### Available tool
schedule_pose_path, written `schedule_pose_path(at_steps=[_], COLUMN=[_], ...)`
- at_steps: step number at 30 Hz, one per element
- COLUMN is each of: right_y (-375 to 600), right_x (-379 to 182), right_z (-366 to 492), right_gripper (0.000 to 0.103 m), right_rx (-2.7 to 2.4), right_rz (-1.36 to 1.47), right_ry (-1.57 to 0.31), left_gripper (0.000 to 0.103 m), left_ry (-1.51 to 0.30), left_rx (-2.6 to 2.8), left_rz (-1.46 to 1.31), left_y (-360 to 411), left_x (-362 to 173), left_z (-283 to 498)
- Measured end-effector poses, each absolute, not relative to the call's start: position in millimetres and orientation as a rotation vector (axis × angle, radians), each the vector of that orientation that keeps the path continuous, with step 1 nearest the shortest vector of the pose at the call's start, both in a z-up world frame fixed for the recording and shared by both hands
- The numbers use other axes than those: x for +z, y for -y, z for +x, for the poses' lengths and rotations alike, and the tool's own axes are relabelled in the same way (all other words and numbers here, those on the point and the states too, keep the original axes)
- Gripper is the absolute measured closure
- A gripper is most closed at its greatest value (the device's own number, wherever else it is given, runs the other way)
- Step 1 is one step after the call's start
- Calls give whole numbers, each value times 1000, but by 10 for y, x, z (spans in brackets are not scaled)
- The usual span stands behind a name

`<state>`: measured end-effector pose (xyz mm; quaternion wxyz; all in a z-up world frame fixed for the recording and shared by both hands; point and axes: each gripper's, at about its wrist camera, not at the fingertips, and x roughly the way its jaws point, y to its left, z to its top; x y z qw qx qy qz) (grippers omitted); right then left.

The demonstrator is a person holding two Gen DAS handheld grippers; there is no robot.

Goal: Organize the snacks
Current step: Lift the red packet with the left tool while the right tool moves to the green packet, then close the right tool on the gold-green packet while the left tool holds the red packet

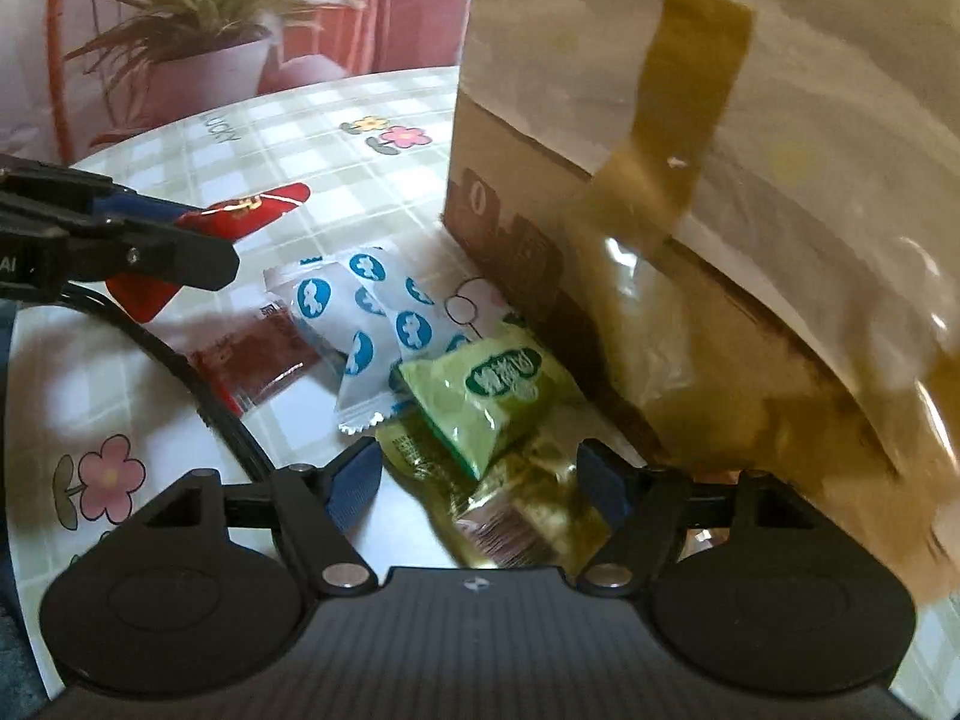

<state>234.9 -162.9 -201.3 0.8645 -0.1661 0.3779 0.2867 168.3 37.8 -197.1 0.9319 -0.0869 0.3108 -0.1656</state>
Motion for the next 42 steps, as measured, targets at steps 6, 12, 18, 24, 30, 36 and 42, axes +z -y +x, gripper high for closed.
schedule_pose_path(at_steps=[6,12,18,24,30,36,42], right_y=[1792,1764,1720,1695,1650,1613,1586], right_x=[-2076,-2052,-2027,-2019,-1998,-1893,-1840], right_z=[2416,2206,2011,1815,1670,1557,1510], right_gripper=[22,36,45,48,50,50,50], right_rx=[616,557,501,495,503,516,491], right_rz=[-195,-174,-94,-50,-60,-92,-144], right_ry=[-805,-786,-792,-762,-736,-669,-607], left_gripper=[66,66,66,66,66,66,66], left_ry=[-640,-649,-653,-649,-646,-641,-639], left_rx=[-333,-335,-334,-327,-326,-322,-319], left_rz=[-181,-178,-173,-168,-160,-151,-143], left_y=[-384,-368,-364,-366,-353,-350,-338], left_x=[-1979,-1998,-2009,-2004,-1995,-1982,-1972], left_z=[1693,1703,1700,1693,1680,1664,1646])
